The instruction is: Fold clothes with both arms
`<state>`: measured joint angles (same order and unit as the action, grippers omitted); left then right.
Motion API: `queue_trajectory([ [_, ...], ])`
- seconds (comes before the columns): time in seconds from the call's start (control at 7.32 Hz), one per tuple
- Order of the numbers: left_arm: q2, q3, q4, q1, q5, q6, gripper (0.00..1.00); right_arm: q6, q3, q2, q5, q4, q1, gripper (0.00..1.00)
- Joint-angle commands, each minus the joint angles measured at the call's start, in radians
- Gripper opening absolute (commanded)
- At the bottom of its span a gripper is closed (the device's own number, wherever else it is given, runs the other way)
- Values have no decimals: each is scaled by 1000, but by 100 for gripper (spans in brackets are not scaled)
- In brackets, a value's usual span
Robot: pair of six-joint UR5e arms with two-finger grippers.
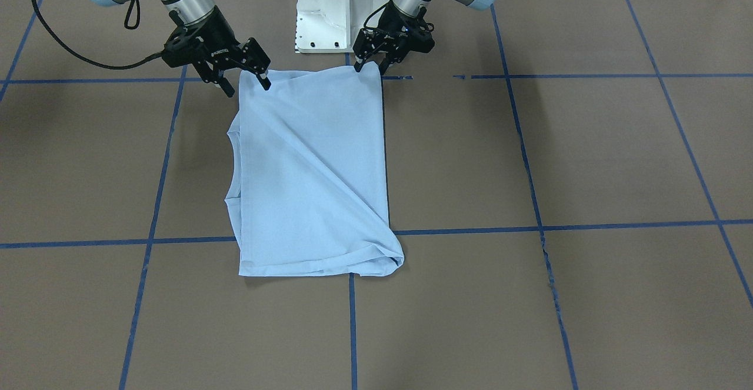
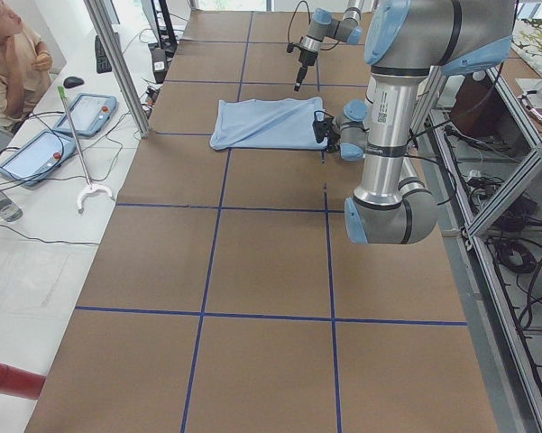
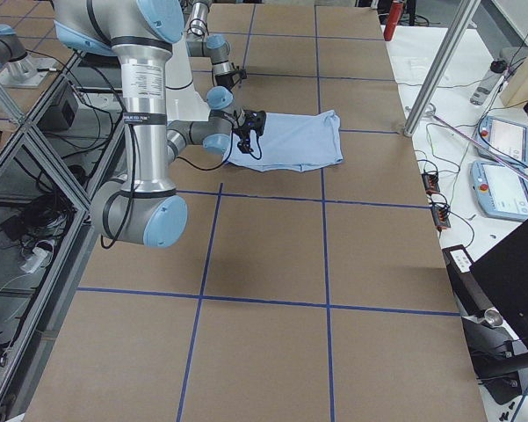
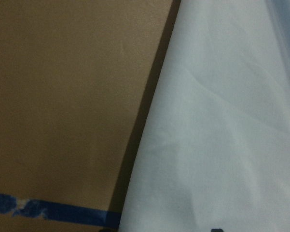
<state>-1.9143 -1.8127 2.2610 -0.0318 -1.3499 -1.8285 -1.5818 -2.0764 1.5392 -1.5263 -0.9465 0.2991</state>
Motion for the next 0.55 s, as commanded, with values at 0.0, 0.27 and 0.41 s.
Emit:
queue_trajectory([
  [0.0,-3,1,0,0,-2,0,46,-1,1,1,0,0,0,100],
  [0.27,-2,-13,0,-5,-2,0,0,-13,13,1,0,-2,0,100],
  [0.41,-2,-13,0,-8,-2,2,0,-140,10,-5,20,-27,-5,100],
])
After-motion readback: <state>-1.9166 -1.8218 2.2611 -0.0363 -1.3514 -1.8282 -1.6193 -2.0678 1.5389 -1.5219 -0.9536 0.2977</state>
